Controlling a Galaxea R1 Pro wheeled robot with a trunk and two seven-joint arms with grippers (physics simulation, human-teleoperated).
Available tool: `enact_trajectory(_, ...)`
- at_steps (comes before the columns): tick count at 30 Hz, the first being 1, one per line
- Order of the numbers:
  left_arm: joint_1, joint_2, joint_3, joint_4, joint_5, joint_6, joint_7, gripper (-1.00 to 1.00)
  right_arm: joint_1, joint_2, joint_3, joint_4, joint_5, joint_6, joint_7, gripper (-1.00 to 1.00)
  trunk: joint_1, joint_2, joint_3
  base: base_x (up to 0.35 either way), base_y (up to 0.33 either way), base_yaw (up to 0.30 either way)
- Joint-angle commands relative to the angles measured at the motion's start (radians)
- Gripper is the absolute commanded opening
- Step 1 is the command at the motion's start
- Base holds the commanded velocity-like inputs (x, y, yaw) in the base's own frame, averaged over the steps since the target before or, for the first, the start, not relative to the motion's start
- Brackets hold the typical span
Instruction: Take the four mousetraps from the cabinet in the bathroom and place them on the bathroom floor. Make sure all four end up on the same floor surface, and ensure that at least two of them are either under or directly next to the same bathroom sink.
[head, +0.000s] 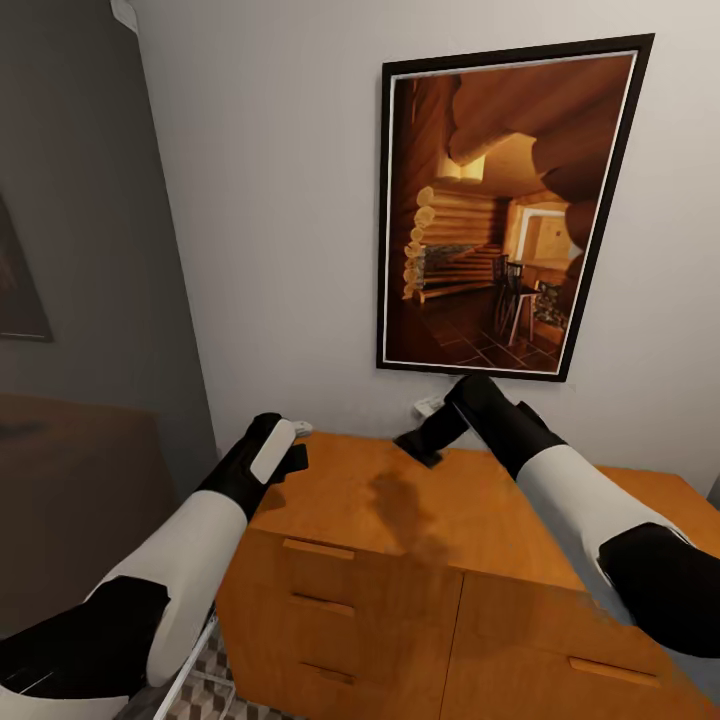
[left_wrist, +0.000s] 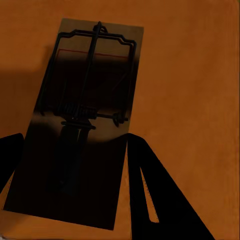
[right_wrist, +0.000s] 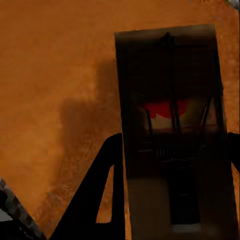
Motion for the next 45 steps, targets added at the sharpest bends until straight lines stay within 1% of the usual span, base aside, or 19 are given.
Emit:
enact_trajectory(1,-0.001,-0.004,-0.005,-0.002,0.005,0.004,0.006,-1.00,-0.001,-0.030,-0.045,0.002,-0.008,0.008,-0.013,-1.00,0.000,-0.001,-0.001,0.000,0.000,0.000)
enact_trajectory(2,-0.001,-0.006,-0.006,-0.003,0.005,0.004,0.005,-1.00,-0.001,-0.043,-0.065,0.003,-0.008,0.008,-0.028,-1.00,0.000,-0.001,-0.001,0.000,0.000,0.000)
enact_trajectory(3,-0.001,-0.009,-0.006,-0.005,0.005,0.004,0.003,-1.00,-0.001,-0.074,-0.114,0.006,-0.008,0.008,-0.079,-1.00,0.000,-0.001,-0.001,0.000,0.000,0.000)
enact_trajectory(4,-0.001,-0.010,-0.007,-0.005,0.005,0.004,0.002,-1.00,-0.001,-0.088,-0.134,0.007,-0.008,0.008,-0.114,-1.00,0.000,-0.001,-0.001,0.000,0.000,0.000)
enact_trajectory(6,-0.001,-0.010,-0.007,-0.008,0.005,0.004,0.001,-1.00,-0.001,-0.104,-0.156,0.010,-0.009,0.008,-0.172,-1.00,0.000,-0.001,-0.001,-0.005,0.000,0.000)
enact_trajectory(9,-0.001,-0.010,-0.007,-0.025,0.006,0.005,0.001,-1.00,-0.001,-0.113,-0.167,0.012,-0.011,0.008,-0.205,-1.00,0.000,-0.001,-0.001,-0.112,0.000,0.000)
enact_trajectory(13,0.000,-0.009,-0.007,-0.072,0.006,0.024,0.003,-1.00,-0.001,-0.115,-0.172,0.013,-0.013,0.008,-0.218,-1.00,0.000,-0.001,-0.001,-0.300,0.000,0.000)
enact_trajectory(16,0.000,-0.009,-0.007,-0.087,0.006,0.034,0.003,-1.00,-0.001,-0.114,-0.173,0.014,-0.014,0.008,-0.220,-1.00,0.000,-0.001,-0.001,-0.337,0.000,0.000)
enact_trajectory(22,0.000,-0.011,-0.008,-0.092,0.005,0.036,0.003,-1.00,-0.001,-0.108,-0.174,0.065,-0.014,0.008,-0.221,-1.00,0.000,-0.001,-0.001,-0.344,0.000,0.000)
enact_trajectory(37,0.001,-0.011,-0.009,-0.092,-0.002,0.028,0.006,-1.00,-0.001,-0.107,-0.175,0.075,-0.014,0.008,-0.222,-1.00,0.000,-0.001,-0.001,-0.345,0.000,0.000)
enact_trajectory(40,0.000,-0.011,-0.009,-0.091,-0.001,0.027,0.006,-1.00,-0.001,-0.105,-0.175,0.106,-0.014,0.008,-0.222,-1.00,0.000,-0.001,-0.001,-0.346,0.000,0.000)
enact_trajectory(45,0.001,-0.011,-0.010,-0.091,-0.003,0.026,0.007,-1.00,-0.001,-0.101,-0.175,0.177,-0.014,-0.052,-0.223,-1.00,0.000,-0.001,-0.001,-0.346,0.000,0.000)
